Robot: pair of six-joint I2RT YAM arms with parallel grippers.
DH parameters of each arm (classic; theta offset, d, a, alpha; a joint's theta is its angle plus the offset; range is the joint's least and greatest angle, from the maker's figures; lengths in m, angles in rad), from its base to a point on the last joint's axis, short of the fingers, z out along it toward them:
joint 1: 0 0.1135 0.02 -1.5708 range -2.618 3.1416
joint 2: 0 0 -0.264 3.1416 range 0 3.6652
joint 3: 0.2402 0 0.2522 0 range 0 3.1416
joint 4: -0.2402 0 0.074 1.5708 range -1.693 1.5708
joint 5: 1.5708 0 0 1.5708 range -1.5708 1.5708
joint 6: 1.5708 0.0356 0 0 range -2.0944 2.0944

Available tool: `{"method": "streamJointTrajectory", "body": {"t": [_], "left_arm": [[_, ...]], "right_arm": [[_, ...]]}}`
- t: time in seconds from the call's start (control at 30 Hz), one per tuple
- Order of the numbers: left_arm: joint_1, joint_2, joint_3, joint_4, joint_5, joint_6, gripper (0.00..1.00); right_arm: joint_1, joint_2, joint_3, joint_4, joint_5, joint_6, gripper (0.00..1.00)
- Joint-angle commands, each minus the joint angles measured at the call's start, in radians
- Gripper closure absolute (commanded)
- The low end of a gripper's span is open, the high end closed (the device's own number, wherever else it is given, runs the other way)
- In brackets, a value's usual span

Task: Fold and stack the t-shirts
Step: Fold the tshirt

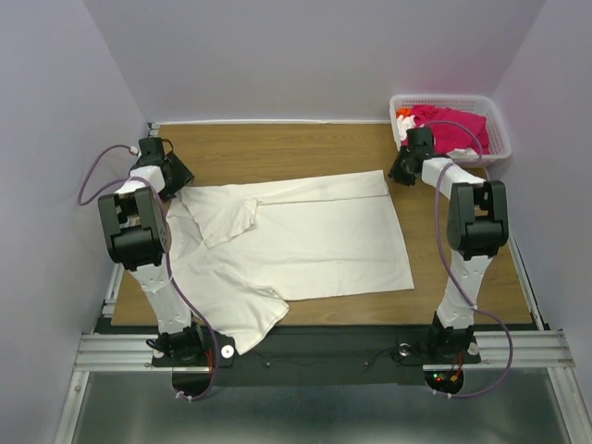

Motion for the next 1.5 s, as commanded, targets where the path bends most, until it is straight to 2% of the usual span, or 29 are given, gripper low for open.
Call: {"method": "streamJointTrajectory", "body": {"t": [0.0,0.17,0.27,0.33,0.5,0.63,0.7,0.87,0.93,0.97,1.13,1.3,1.43,1.47], "left_arm": [[-0.002,-0.217,-0.059,-0.040,-0.041,0.015,0.20],[-0.051,-0.380,-0.181,-0.084,-0.101,0.032,0.19],[-0.133,-0.481,-0.282,-0.097,-0.128,0.069,0.19],[-0.247,-0.538,-0.343,-0.106,-0.165,0.110,0.19],[-0.520,-0.574,-0.403,-0.101,-0.275,0.138,0.19],[-0.590,-0.511,-0.387,-0.098,-0.299,0.130,0.23],[-0.608,-0.463,-0.373,-0.089,-0.296,0.125,0.28],[-0.648,-0.348,-0.337,-0.077,-0.277,0.107,0.35],[-0.667,-0.298,-0.318,-0.075,-0.253,0.092,0.42],[-0.673,-0.285,-0.311,-0.075,-0.248,0.083,0.43],[-0.726,-0.273,-0.304,-0.100,-0.220,0.053,0.43],[-0.733,-0.359,-0.298,-0.149,-0.229,0.018,0.39],[-0.685,-0.425,-0.245,-0.178,-0.299,0.024,0.34],[-0.636,-0.431,-0.241,-0.170,-0.300,0.026,0.34]], "right_arm": [[0.067,-0.121,0.002,0.026,-0.072,-0.033,0.67],[0.164,-0.162,-0.014,0.026,-0.207,-0.036,0.67],[0.242,-0.151,-0.021,0.030,-0.285,-0.016,0.67],[0.294,-0.139,-0.033,0.036,-0.308,-0.007,0.67],[0.322,-0.157,-0.112,0.052,-0.276,0.022,0.65],[0.320,-0.200,-0.160,0.050,-0.221,0.013,0.64],[0.320,-0.217,-0.192,0.050,-0.206,0.009,0.64],[0.320,-0.263,-0.249,0.050,-0.183,0.007,0.64],[0.317,-0.285,-0.271,0.049,-0.163,0.007,0.64],[0.319,-0.292,-0.278,0.047,-0.153,-0.001,0.64],[0.308,-0.335,-0.312,0.049,-0.104,-0.019,0.64],[0.270,-0.334,-0.311,0.049,-0.081,-0.030,0.64],[0.218,-0.294,-0.251,0.049,-0.077,-0.031,0.64],[0.211,-0.271,-0.234,0.049,-0.077,-0.033,0.64]]}}
